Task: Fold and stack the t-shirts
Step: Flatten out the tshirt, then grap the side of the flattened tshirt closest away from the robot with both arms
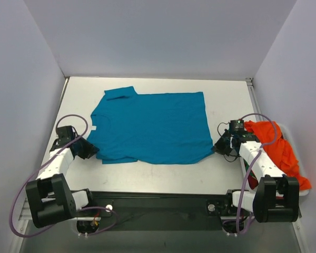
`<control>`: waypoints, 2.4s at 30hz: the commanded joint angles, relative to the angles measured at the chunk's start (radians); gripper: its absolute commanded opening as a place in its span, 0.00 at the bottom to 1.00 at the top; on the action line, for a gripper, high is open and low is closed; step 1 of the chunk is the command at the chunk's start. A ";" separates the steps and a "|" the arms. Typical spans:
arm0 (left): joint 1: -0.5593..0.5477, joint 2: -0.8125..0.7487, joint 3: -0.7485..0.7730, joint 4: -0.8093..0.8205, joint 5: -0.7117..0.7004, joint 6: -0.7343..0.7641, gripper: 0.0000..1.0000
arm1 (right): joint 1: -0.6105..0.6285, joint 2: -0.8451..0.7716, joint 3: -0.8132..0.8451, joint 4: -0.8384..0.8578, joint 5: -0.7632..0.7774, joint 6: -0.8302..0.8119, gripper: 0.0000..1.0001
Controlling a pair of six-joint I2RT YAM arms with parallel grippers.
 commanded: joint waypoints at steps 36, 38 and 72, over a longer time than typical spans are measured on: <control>-0.467 -0.204 -0.102 -0.117 -0.549 -0.164 0.40 | 0.105 0.151 0.115 0.035 0.063 -0.028 0.00; -0.469 -0.188 -0.116 -0.103 -0.552 -0.161 0.38 | 0.105 0.157 0.116 0.038 0.062 -0.028 0.00; -0.492 -0.398 -0.036 -0.250 -0.408 -0.147 0.01 | 0.100 0.148 0.101 0.048 0.049 -0.030 0.00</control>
